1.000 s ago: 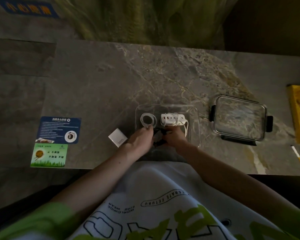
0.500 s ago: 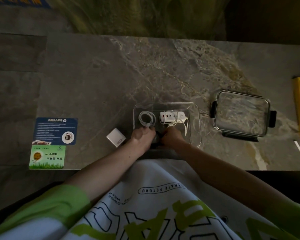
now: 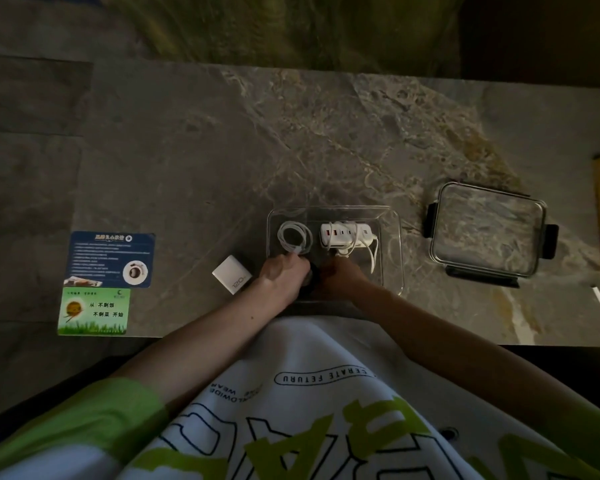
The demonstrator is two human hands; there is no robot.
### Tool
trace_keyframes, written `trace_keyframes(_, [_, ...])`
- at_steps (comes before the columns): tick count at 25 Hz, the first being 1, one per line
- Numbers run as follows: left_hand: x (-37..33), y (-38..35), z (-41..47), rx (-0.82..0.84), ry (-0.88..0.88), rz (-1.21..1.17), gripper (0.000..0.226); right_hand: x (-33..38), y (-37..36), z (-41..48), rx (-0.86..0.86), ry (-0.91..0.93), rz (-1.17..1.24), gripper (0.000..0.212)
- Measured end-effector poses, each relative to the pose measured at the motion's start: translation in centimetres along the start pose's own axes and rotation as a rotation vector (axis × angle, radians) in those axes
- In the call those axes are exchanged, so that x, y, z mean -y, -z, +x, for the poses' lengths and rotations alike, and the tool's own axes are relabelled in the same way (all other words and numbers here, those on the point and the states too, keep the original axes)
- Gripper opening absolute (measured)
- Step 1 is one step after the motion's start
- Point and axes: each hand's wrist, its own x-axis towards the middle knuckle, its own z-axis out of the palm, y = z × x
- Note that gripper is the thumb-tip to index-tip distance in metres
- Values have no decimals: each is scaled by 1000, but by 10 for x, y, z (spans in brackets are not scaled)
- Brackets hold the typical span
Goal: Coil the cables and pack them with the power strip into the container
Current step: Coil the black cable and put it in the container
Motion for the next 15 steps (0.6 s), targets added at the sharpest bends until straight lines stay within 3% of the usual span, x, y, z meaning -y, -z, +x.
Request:
trace_keyframes(8, [7, 5, -3, 12, -75, -64, 24, -1, 11, -12, 52, 72, 51, 28])
trace_keyframes(11, [19, 6, 0, -124, -134, -214, 23, -2, 12, -21, -6, 129, 122, 31])
trace_keyframes(15, [37, 8, -8, -452, -214, -499, 24, -3, 11, -31, -120, 216, 181, 29])
